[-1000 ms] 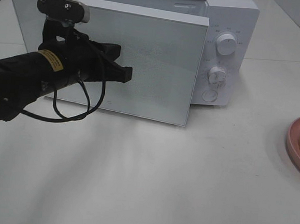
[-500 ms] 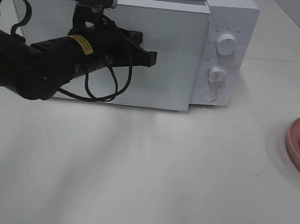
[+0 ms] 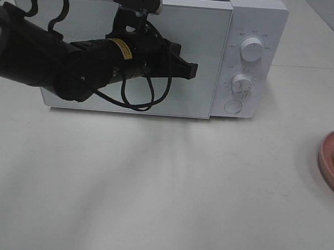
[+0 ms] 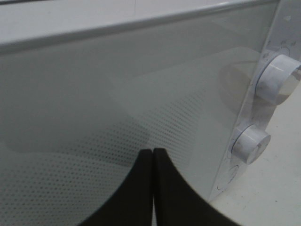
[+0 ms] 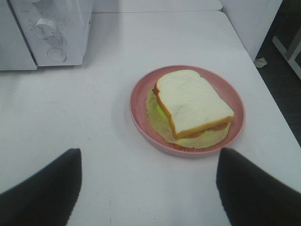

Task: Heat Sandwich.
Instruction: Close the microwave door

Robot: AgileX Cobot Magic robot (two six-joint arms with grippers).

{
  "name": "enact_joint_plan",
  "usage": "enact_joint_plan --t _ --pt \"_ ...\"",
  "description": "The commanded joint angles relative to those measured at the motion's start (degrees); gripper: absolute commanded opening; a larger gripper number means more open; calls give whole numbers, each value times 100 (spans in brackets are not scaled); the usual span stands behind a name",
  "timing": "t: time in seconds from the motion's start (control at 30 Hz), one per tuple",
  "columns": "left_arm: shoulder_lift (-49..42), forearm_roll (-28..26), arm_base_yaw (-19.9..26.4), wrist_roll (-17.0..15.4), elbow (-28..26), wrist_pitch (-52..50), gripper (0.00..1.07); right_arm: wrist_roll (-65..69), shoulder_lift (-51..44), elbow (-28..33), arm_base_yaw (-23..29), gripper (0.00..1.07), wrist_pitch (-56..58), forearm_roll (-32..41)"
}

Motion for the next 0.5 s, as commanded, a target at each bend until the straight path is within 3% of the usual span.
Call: enact_joint_plan --t 0.03,0.23,0.5 --pt "92 -602 103 52 -264 -218 0 -17 -155 29 -34 76 -17 -23" --pt "315 -785 166 138 -636 -57 0 -17 -155 29 -34 76 -17 -23" --pt "321 -751 115 138 -665 -74 0 -17 -155 29 -34 76 -17 -23"
